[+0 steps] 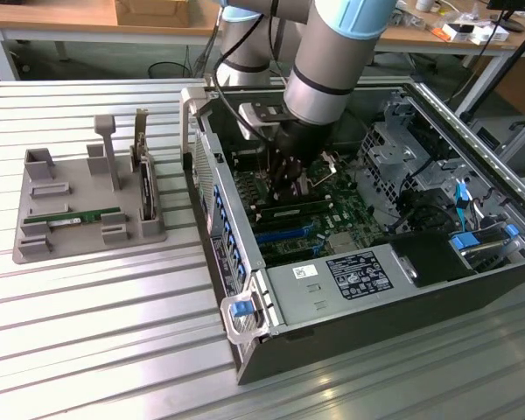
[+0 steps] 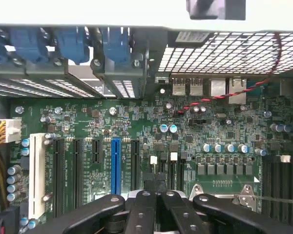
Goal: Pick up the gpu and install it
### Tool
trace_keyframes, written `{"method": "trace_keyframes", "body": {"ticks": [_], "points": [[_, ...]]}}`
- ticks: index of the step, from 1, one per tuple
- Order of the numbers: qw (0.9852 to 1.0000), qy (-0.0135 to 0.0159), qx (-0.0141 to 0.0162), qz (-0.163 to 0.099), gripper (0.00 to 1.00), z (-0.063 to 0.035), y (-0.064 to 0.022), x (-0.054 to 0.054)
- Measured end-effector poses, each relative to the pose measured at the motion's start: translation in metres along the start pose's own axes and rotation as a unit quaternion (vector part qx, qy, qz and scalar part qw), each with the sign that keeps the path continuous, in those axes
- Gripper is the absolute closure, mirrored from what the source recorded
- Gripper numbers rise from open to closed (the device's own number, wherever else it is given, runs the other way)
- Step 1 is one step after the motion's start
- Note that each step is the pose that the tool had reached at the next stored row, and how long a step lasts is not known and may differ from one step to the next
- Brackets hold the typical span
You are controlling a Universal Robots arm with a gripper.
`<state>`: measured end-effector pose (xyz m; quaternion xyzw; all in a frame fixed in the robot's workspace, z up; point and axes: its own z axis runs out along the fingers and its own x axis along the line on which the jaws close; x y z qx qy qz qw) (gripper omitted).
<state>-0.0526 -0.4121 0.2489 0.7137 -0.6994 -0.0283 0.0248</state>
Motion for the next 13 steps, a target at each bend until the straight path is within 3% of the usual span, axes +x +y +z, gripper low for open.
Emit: {"method": "trace_keyframes", "body": {"ticks": [2,4,5,8,11,13], "points": [[1.0000,0.0000,-0.0033,0.000,0.90,-0.0020,-0.0258,0.001],[1.0000,-0.0004,-0.0074,0.000,0.90,-0.0033,-0.0436,0.001],[0.9999,-0.0009,-0.0110,0.000,0.90,-0.0042,-0.0542,0.001],[0.9998,-0.0014,-0.0182,0.000,0.90,-0.0058,-0.0766,0.002],[0.9997,-0.0016,-0.0223,0.000,0.90,-0.0068,-0.0903,0.002],[0.9996,-0.0017,-0.0273,0.000,0.90,-0.0079,-0.1050,0.002]]}}
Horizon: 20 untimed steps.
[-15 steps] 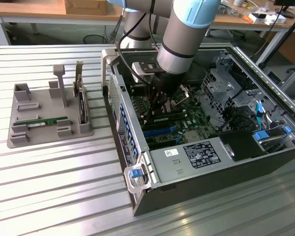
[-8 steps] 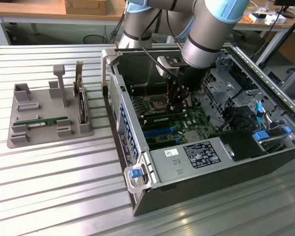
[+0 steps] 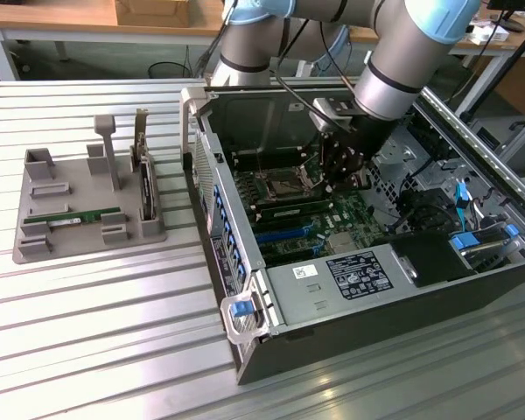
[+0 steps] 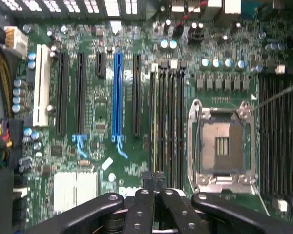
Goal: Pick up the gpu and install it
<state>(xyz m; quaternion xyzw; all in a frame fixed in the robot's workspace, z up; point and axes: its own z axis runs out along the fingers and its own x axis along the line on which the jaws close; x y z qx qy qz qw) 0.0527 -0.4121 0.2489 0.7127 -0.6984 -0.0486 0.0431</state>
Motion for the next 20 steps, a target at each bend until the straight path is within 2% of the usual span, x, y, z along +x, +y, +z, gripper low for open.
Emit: {"method": "trace_keyframes", "body": {"ticks": [1,3,4,6,7,11,20], "points": [[1.0000,0.0000,-0.0029,0.000,0.90,-0.0012,-0.0093,0.000],[1.0000,-0.0002,-0.0065,0.000,0.90,-0.0029,-0.0223,0.000],[1.0000,-0.0003,-0.0085,0.000,0.90,-0.0043,-0.0327,0.001],[1.0000,-0.0004,-0.0096,0.000,0.90,-0.0059,-0.0439,0.001],[1.0000,-0.0003,-0.0097,0.000,0.90,-0.0087,-0.0451,0.001],[1.0000,-0.0004,-0.0097,0.000,0.90,-0.0444,-0.0416,0.001],[1.0000,-0.0004,-0.0097,0.000,0.90,-0.0463,-0.0414,0.001]]}}
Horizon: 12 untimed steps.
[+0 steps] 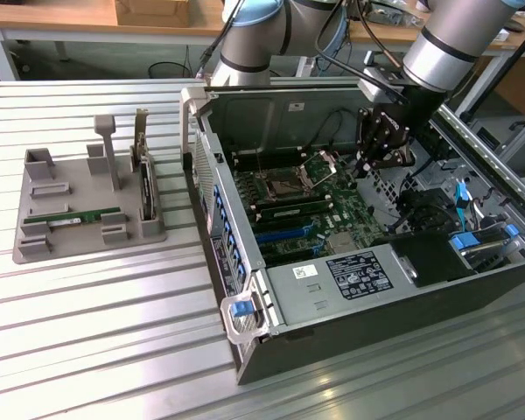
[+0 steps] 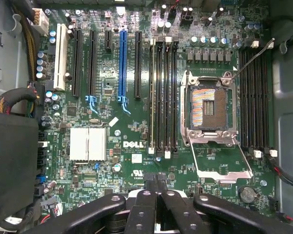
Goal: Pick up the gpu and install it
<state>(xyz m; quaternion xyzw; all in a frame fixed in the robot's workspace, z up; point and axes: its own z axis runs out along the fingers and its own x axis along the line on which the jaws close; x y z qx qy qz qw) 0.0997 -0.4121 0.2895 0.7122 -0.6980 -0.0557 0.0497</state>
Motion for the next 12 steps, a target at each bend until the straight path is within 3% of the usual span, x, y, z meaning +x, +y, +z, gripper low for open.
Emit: {"method": "trace_keyframes", "body": {"ticks": [5,8,12], "points": [[1.0000,-0.0002,0.0000,0.001,0.90,0.0000,0.0000,0.0000],[0.9999,-0.0019,0.0001,0.013,0.90,0.0000,0.0000,0.0000],[0.9966,-0.0122,0.0008,0.081,0.90,0.0002,-0.0001,0.0000]]}}
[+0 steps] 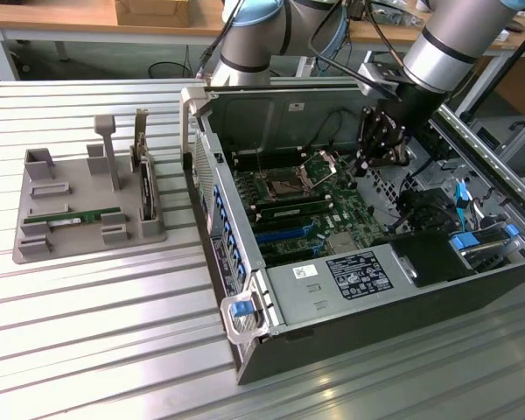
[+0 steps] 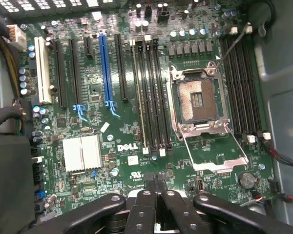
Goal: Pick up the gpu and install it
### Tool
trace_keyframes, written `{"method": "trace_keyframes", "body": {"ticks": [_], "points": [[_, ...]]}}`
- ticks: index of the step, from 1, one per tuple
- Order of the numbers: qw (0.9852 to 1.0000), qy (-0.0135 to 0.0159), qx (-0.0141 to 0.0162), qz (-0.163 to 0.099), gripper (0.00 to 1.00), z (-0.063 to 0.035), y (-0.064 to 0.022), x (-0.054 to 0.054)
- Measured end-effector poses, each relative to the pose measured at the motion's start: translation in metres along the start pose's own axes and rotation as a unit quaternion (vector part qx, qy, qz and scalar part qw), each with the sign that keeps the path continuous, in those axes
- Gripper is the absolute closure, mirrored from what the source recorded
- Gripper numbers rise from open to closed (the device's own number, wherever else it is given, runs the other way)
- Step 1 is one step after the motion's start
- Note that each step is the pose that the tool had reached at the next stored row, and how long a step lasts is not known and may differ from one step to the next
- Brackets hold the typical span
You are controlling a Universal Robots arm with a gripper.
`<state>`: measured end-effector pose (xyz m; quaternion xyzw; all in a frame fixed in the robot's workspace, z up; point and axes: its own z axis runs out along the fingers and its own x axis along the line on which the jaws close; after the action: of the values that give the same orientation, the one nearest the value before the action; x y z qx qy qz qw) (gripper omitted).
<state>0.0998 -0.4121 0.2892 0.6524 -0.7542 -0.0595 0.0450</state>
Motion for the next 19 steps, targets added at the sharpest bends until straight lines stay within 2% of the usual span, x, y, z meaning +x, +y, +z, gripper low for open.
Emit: {"method": "trace_keyframes", "body": {"ticks": [2,3,4,7,9,12,16,17,19], "points": [[0.9998,-0.0033,0.0002,0.021,0.90,0.0001,0.0000,0.0000],[0.9992,-0.0060,0.0004,0.039,0.90,0.0001,0.0000,0.0000],[0.9988,-0.0073,0.0005,0.049,0.90,0.0002,0.0000,0.0000],[0.9967,-0.0121,0.0008,0.081,0.90,0.0003,0.0000,0.0000],[0.9954,-0.0142,0.0009,0.095,0.90,0.0003,0.0000,0.0000],[0.9907,-0.0203,0.0013,0.135,0.90,0.0004,-0.0001,0.0000],[0.9853,-0.0254,0.0017,0.169,0.90,0.0004,-0.0007,-0.0001],[0.9831,-0.0272,0.0018,0.181,0.90,0.0004,-0.0009,-0.0001],[0.9801,-0.0295,0.0020,0.196,0.90,0.0004,-0.0010,-0.0001]]}}
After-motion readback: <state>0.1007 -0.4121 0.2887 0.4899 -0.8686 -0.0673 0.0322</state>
